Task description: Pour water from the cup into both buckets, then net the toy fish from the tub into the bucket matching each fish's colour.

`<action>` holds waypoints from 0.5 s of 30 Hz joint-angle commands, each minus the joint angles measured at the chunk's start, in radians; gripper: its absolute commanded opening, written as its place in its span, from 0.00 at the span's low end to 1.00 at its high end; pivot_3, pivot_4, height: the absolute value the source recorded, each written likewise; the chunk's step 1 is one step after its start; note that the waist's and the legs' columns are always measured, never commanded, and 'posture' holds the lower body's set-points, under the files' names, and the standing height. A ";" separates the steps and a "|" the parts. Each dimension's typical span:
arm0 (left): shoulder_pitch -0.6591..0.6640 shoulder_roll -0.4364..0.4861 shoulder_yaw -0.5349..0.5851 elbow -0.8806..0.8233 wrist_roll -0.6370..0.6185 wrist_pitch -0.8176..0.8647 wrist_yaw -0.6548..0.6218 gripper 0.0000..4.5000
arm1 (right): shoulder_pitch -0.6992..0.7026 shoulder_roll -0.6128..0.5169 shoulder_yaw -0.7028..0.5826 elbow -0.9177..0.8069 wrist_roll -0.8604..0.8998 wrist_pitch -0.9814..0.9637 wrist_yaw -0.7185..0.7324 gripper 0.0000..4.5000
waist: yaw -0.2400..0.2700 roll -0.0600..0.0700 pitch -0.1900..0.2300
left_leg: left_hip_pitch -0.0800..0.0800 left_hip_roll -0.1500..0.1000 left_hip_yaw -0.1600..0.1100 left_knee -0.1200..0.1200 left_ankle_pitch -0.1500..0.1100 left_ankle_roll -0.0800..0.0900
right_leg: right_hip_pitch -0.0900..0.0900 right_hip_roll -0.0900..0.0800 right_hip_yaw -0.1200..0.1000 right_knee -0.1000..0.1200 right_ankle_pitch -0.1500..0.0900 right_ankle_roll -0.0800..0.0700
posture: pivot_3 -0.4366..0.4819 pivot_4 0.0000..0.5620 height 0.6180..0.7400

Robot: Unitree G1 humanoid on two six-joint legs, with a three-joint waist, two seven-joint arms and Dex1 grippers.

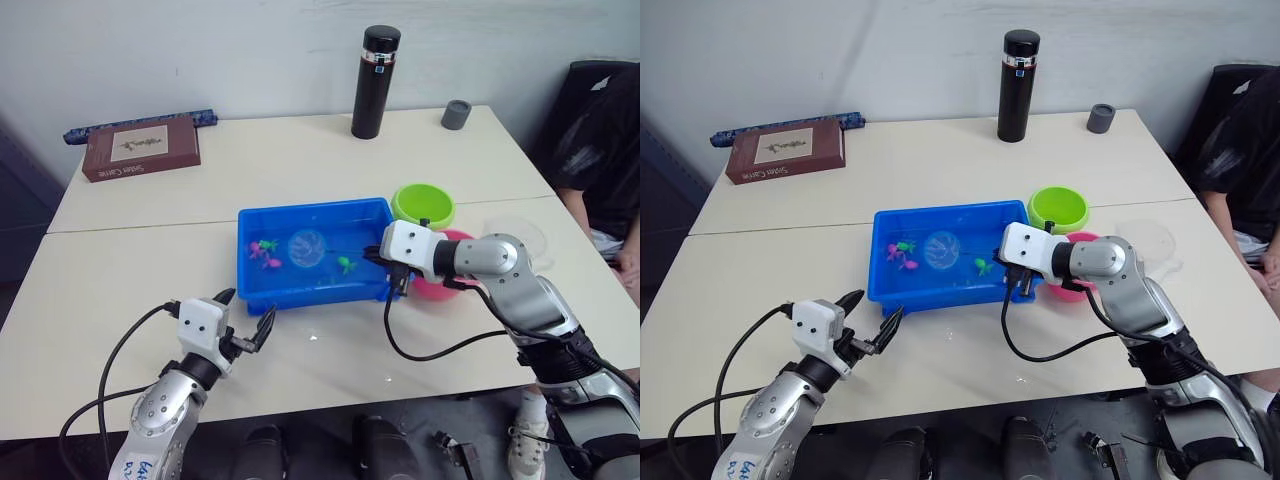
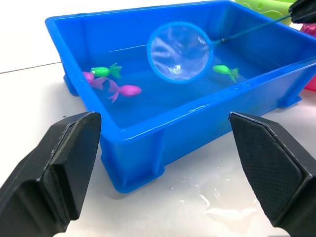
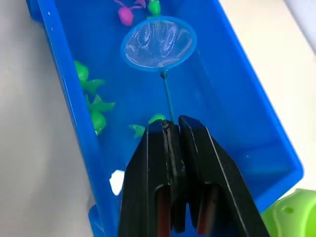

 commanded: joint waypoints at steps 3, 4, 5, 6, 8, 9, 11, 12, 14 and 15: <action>0.015 -0.013 0.015 -0.012 -0.010 -0.055 -0.010 0.99 | -0.062 0.024 0.019 0.078 -0.045 -0.006 -0.019 0.00 | -0.002 0.000 0.000 | 0.000 0.000 0.000 0.000 0.000 0.000 | 0.000 0.000 0.000 0.000 0.000 0.000 | 0.48 0.27 1.00; 0.018 -0.013 0.016 -0.007 -0.010 -0.061 -0.013 0.99 | -0.070 0.031 0.026 0.095 -0.051 -0.006 -0.019 0.00 | -0.001 0.000 0.000 | 0.000 0.000 0.000 -0.001 0.000 0.000 | -0.001 0.000 0.000 0.000 0.000 0.000 | 0.48 0.27 1.00; 0.019 -0.014 0.017 -0.003 -0.011 -0.067 -0.015 0.99 | -0.076 0.037 0.030 0.107 -0.055 -0.005 -0.019 0.00 | -0.002 0.000 0.000 | 0.000 0.000 0.000 -0.001 0.000 0.000 | -0.001 0.000 0.000 0.000 0.000 0.000 | 0.48 0.27 1.00; 0.020 -0.015 0.017 0.000 -0.011 -0.071 -0.017 0.99 | -0.080 0.041 0.032 0.117 -0.058 -0.006 -0.019 0.00 | -0.001 0.000 0.000 | 0.000 0.000 0.000 -0.001 0.000 0.000 | -0.001 0.000 0.000 0.000 0.000 0.000 | 0.48 0.27 1.00; 0.024 -0.016 0.018 0.013 -0.010 -0.087 -0.023 0.99 | -0.088 0.055 0.041 0.138 -0.066 -0.007 -0.014 0.00 | -0.001 0.000 0.000 | 0.000 0.000 0.000 -0.001 0.000 0.000 | -0.001 0.000 0.000 0.000 0.000 0.000 | 0.48 0.27 1.00; 0.025 -0.016 0.019 0.019 -0.010 -0.094 -0.025 0.99 | -0.090 0.060 0.044 0.144 -0.070 -0.008 -0.012 0.00 | -0.001 0.000 0.000 | 0.000 0.000 0.000 -0.001 0.000 0.000 | -0.001 0.000 0.000 0.000 0.000 0.000 | 0.48 0.27 1.00; 0.025 -0.018 0.020 0.027 -0.010 -0.104 -0.027 0.99 | -0.092 0.067 0.054 0.151 -0.075 -0.013 0.000 0.00 | -0.001 0.000 0.000 | 0.000 0.000 0.001 -0.001 0.000 0.000 | -0.001 0.000 0.000 0.000 0.000 0.000 | 0.48 0.27 1.00; 0.026 -0.019 0.020 0.030 -0.010 -0.108 -0.028 0.99 | -0.095 0.072 0.059 0.152 -0.075 -0.013 0.005 0.00 | -0.002 0.000 0.000 | 0.000 0.000 0.000 -0.001 0.000 0.000 | -0.001 0.000 0.000 0.000 0.000 0.000 | 0.48 0.27 1.00; 0.029 -0.022 0.021 0.034 -0.013 -0.114 -0.029 0.99 | -0.100 0.080 0.066 0.155 -0.074 -0.010 0.014 0.00 | -0.002 0.000 0.000 | 0.000 0.000 0.000 -0.001 0.000 0.000 | -0.001 0.000 0.000 0.000 0.000 0.000 | 0.48 0.27 1.00; 0.030 -0.023 0.021 0.036 -0.013 -0.116 -0.028 0.99 | -0.103 0.085 0.068 0.157 -0.075 -0.010 0.016 0.00 | -0.002 0.000 0.000 | 0.000 0.000 0.000 -0.001 0.000 0.000 | -0.001 0.000 0.000 0.000 0.000 0.000 | 0.48 0.27 1.00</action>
